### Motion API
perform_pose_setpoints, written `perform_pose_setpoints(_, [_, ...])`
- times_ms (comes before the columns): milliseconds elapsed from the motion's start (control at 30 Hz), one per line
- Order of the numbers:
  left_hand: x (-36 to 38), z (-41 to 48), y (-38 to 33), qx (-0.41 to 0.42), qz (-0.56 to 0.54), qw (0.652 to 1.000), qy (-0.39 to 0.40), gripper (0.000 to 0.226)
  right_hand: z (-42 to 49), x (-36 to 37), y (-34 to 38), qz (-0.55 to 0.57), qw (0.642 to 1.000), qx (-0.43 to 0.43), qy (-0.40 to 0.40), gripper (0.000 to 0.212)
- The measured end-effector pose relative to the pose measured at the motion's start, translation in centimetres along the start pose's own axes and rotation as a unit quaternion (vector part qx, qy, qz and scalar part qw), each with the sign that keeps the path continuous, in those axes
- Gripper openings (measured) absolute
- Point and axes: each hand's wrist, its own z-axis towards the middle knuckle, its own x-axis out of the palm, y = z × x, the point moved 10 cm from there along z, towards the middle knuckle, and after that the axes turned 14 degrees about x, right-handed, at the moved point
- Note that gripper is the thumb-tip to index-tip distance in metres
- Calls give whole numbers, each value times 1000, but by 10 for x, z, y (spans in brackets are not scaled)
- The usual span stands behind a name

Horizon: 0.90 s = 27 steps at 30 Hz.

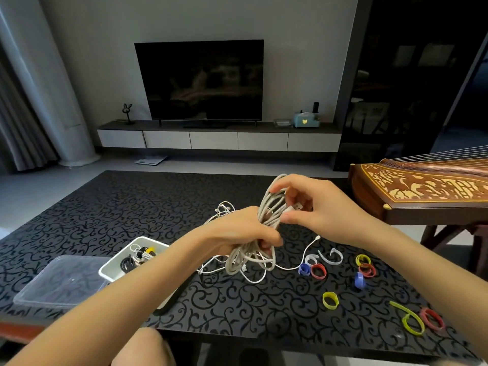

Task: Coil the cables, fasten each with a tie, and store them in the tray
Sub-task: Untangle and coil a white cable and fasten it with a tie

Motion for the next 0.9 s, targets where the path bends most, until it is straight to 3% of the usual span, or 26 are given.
perform_pose_setpoints(133, [10,-3,-4,7,-248,969,-1,17,-5,-10,-5,107,994,34,-13,38])
perform_pose_setpoints(233, [-14,-3,13,-20,-430,894,-124,23,-21,-15,-16,156,986,50,10,32])
perform_pose_setpoints(333, [-56,-4,38,-20,-546,795,-264,28,-30,-4,-38,27,993,90,67,18])
perform_pose_setpoints(400, [-73,-2,50,-11,-591,745,-309,31,-28,10,-63,-68,983,139,100,15])
perform_pose_setpoints(600, [-97,4,72,14,-611,691,-387,35,-20,46,-85,-134,976,151,85,18])
perform_pose_setpoints(700, [-97,4,82,15,-639,667,-382,47,-23,44,-80,-155,977,136,57,20])
perform_pose_setpoints(733, [-95,4,84,11,-640,672,-374,51,-27,48,-74,-180,976,111,59,21])
perform_pose_setpoints(767, [-96,4,85,8,-608,699,-377,50,-31,56,-65,-219,970,75,68,23])
perform_pose_setpoints(833, [-107,-3,85,7,-418,809,-413,40,-42,75,-42,-296,952,-11,80,24])
perform_pose_setpoints(900, [-110,-7,66,19,-167,904,-393,36,-43,71,-17,-296,950,-83,58,23])
